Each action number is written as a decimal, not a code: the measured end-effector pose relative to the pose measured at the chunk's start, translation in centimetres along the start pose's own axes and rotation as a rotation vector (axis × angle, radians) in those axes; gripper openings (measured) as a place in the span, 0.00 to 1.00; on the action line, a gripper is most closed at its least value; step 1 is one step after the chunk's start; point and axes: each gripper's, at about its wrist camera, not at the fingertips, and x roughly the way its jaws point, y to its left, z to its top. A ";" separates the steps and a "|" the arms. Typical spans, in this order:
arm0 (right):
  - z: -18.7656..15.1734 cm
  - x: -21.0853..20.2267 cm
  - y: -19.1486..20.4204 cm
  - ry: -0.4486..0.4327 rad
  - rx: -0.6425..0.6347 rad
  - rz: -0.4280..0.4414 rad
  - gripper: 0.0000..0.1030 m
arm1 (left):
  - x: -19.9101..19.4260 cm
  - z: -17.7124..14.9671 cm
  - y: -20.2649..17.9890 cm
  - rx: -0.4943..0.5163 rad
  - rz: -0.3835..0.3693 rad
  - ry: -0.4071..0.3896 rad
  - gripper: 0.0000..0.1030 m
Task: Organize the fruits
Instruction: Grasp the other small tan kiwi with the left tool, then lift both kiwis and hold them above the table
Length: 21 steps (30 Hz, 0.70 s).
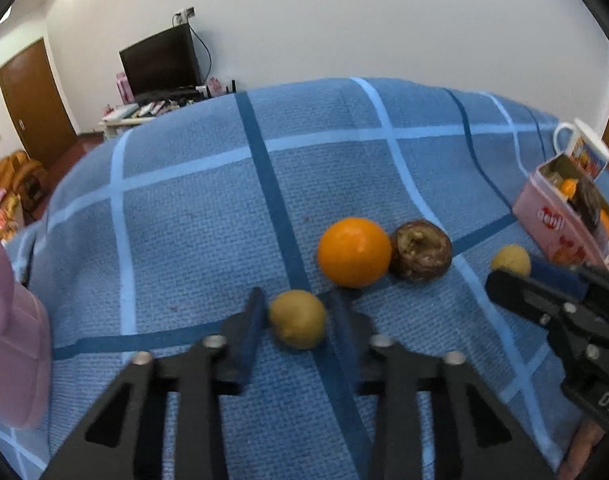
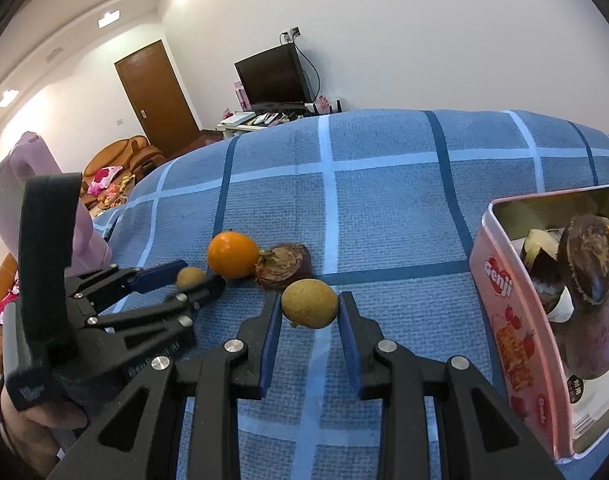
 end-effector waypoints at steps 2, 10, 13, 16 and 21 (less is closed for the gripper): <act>0.0 0.0 0.0 -0.002 0.000 0.000 0.30 | -0.3 -0.1 0.0 -0.003 0.005 -0.007 0.28; -0.1 0.0 0.0 -0.022 -0.010 0.037 0.30 | -3.5 -2.5 -0.2 -0.052 0.048 -0.094 0.28; -0.2 -0.4 0.7 -0.039 -0.041 0.078 0.30 | -5.0 -3.7 -0.1 -0.109 0.096 -0.133 0.28; -0.4 -0.5 1.3 -0.047 -0.062 0.138 0.30 | -6.1 -4.4 0.2 -0.157 0.119 -0.172 0.28; -0.9 -1.0 2.5 -0.063 -0.100 0.207 0.30 | -7.7 -5.6 0.1 -0.229 0.141 -0.233 0.28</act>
